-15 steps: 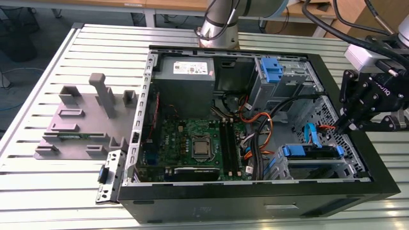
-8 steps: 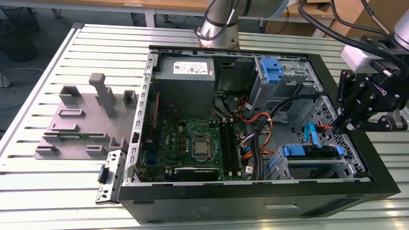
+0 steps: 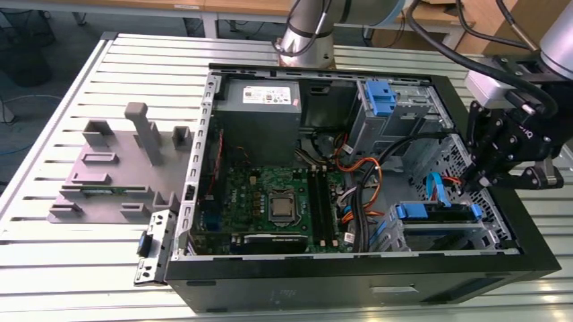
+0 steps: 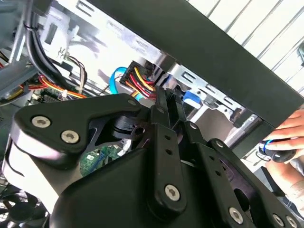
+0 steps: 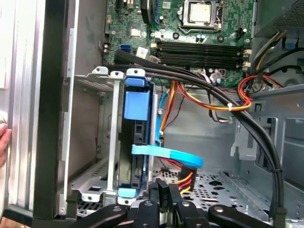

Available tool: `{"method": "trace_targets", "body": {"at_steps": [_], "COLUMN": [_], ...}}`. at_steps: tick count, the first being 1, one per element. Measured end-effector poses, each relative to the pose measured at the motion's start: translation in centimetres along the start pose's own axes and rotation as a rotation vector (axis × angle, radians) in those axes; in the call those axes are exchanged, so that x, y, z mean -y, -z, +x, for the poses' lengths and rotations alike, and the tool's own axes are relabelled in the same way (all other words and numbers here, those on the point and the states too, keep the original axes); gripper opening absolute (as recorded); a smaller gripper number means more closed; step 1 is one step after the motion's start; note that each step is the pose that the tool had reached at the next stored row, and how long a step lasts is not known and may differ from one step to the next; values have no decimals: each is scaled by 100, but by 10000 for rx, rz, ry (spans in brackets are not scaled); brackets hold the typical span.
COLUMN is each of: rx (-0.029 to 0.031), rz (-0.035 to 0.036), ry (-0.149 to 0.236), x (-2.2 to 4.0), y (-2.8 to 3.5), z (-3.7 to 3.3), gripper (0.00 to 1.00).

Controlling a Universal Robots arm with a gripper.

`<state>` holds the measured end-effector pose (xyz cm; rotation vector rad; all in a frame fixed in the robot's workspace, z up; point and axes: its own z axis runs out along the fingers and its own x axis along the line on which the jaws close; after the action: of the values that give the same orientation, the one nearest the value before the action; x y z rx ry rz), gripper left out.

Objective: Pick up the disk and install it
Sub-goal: 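Insert the second disk wire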

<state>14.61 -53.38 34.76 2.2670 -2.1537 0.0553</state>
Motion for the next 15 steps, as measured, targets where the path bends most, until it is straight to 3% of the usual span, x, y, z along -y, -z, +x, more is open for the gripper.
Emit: {"method": "trace_targets", "body": {"at_steps": [7,15], "rx": [-1,-3], "rz": [28,29], "ry": [0,0], "x": [-75,-99], "y": [-24,-117], "z": [156,197], "gripper": [20,20]}}
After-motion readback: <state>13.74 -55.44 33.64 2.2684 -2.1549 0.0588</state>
